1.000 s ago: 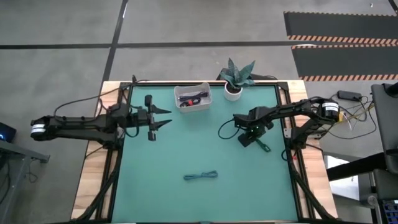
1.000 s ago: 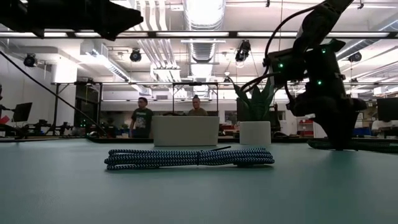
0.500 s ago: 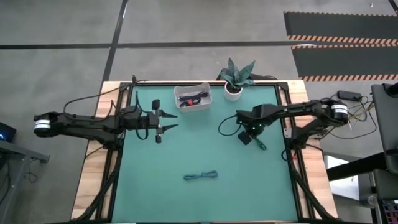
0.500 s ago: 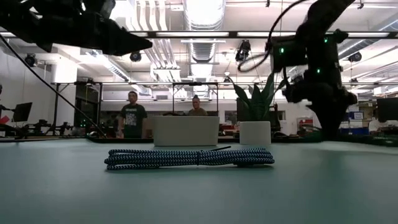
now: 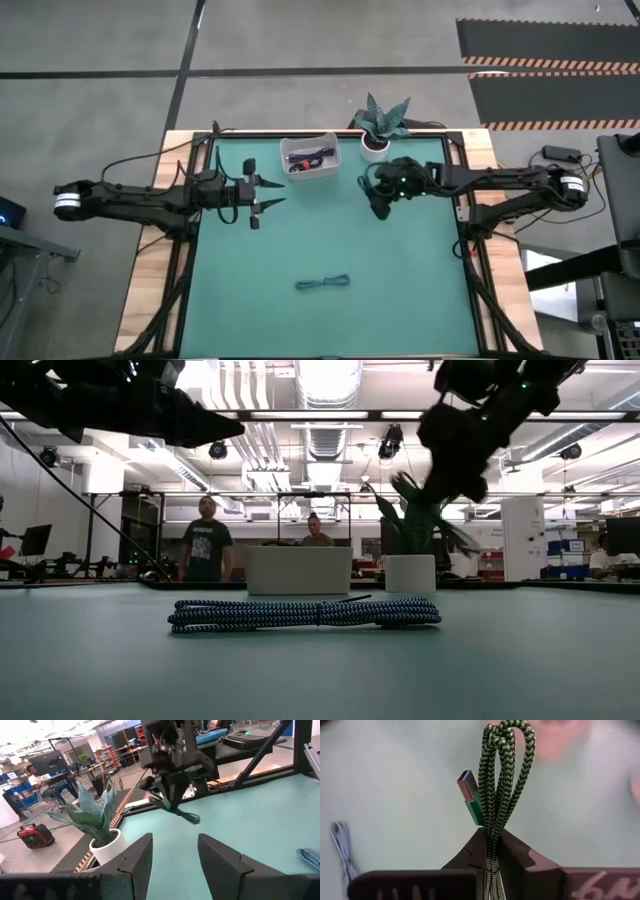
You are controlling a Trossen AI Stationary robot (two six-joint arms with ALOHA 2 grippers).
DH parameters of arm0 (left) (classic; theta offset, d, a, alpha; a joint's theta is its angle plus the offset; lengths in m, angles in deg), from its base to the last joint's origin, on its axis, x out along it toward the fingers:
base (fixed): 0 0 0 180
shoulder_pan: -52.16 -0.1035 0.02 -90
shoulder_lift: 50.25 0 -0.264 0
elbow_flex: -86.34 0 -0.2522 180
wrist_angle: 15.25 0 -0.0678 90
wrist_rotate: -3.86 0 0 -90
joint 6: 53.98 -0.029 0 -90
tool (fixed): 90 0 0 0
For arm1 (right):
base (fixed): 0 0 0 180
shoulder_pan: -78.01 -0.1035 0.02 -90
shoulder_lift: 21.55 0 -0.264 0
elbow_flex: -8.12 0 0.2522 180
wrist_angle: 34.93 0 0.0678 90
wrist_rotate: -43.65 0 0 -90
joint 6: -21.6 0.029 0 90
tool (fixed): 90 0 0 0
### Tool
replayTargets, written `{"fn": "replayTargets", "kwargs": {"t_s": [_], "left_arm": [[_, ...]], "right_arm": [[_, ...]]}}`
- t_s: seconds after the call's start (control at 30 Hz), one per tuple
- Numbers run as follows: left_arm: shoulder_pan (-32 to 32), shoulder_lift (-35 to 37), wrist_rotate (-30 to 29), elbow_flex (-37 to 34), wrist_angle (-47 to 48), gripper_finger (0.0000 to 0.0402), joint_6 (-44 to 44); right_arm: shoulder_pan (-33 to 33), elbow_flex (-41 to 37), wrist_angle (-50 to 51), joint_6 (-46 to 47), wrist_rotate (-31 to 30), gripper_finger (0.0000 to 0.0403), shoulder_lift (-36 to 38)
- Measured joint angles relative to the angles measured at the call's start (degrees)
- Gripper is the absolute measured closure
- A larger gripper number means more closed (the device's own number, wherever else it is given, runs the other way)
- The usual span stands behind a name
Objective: Pick and place USB-C Cables
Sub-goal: Put the green charger cable into the white bin
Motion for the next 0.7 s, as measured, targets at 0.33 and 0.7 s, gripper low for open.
{"fn": "replayTargets", "kwargs": {"t_s": [0.33, 0.7], "left_arm": [[0.0, 0.0, -0.22, -0.06, 0.02, 0.0259, 0.02], [-0.01, 0.0, -0.2, -0.14, 0.02, 0.0259, 0.57]], "right_arm": [[0.0, -1.74, -30.88, -18.76, 0.17, 0.0383, -5.44], [-0.17, -1.82, -52.76, -23.97, 5.09, 0.0383, -11.63]]}}
